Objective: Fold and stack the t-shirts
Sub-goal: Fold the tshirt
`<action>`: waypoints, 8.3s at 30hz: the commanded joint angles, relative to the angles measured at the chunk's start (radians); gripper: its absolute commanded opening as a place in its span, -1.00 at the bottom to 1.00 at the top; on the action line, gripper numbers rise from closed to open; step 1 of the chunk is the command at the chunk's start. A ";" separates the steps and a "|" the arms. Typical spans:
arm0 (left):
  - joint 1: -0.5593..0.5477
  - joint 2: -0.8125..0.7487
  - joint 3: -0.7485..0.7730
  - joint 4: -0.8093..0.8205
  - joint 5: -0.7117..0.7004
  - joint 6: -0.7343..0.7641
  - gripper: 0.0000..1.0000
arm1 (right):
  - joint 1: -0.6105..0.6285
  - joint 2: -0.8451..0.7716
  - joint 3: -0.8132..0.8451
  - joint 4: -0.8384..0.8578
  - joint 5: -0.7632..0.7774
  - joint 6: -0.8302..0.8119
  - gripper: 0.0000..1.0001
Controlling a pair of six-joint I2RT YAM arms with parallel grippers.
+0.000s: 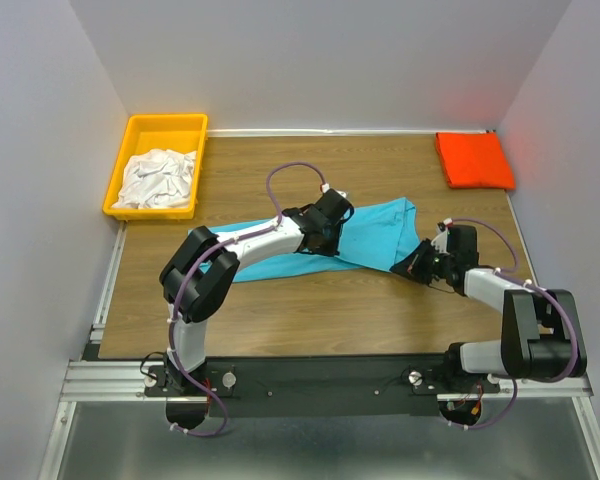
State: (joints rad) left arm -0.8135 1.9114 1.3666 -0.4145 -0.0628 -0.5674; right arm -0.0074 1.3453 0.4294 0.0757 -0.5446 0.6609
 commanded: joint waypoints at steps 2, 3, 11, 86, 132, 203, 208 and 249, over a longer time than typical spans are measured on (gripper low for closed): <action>0.008 -0.011 -0.012 -0.018 0.037 0.034 -1.00 | 0.006 0.034 0.032 -0.070 -0.014 -0.032 -0.89; 0.010 -0.011 -0.012 -0.018 0.037 0.035 -1.00 | 0.006 0.038 0.038 -0.073 -0.014 -0.033 -0.88; 0.031 -0.006 0.005 -0.012 0.057 0.050 -1.00 | 0.006 0.051 0.156 -0.157 0.005 -0.058 -0.89; 0.252 -0.295 -0.291 0.138 -0.094 0.092 0.31 | 0.434 0.390 0.555 -0.235 0.351 -0.181 -0.57; 0.307 -0.426 -0.457 0.177 -0.089 0.118 0.31 | 0.350 0.334 0.628 -0.197 0.200 -0.184 -0.51; 0.416 -0.164 -0.395 0.100 0.073 0.273 0.31 | 0.012 0.632 0.487 0.153 0.023 -0.001 -0.25; 0.399 -0.245 -0.518 0.095 0.251 0.210 0.31 | 0.012 0.814 0.669 0.156 -0.001 0.055 -0.25; 0.042 -0.813 -0.503 -0.156 -0.172 -0.123 0.86 | 0.386 0.203 0.579 -0.532 0.536 -0.103 0.19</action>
State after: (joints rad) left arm -0.7788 1.1622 0.9108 -0.5026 -0.1673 -0.7589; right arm 0.2665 1.6470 1.2140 -0.1837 -0.2485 0.5262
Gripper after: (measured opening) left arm 0.927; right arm 0.593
